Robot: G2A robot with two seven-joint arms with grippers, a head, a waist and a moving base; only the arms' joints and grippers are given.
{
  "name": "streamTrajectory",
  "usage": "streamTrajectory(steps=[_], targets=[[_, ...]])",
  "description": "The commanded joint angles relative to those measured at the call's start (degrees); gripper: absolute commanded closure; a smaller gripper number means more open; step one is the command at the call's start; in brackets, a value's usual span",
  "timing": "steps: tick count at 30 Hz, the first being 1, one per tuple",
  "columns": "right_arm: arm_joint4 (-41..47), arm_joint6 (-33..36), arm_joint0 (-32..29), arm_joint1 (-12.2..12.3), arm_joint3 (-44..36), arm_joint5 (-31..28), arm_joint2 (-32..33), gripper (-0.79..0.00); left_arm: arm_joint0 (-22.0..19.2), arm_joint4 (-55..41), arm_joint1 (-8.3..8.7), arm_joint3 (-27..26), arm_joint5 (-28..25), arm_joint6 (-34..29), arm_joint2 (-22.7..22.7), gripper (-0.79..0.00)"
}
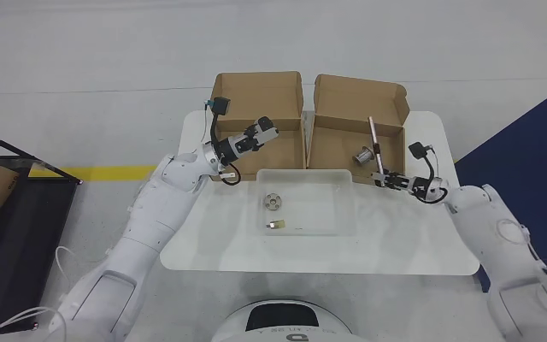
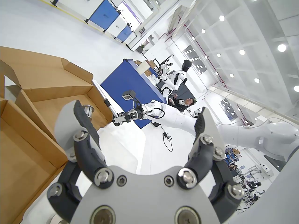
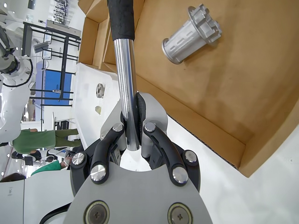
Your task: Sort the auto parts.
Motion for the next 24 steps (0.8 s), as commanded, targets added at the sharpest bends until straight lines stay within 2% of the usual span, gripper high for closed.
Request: streamTrajectory(steps=[1,8,14,24], targets=[[0.2,0.2,0.3,-0.4,1.1,-0.3,-0.4,0.0,0.0,0.0,0.0,0.0,0.0,0.0,0.0,-0.785],[1.5,1.2,1.7,-1.1,4.1,-1.3,-0.7,0.0,0.0,0.0,0.0,0.0,0.0,0.0,0.0,-0.785],[-3.2,0.6,3.7,-2.1,2.5,4.1,-2.8,0.0,0.0,0.0,0.0,0.0,0.0,0.0,0.0,-0.785],[-6.7,-0.5,5.1,-2.6,1.8,8.2,-3.4,-0.111,0.0,0.0,0.0,0.0,0.0,0.0,0.0,-0.785]])
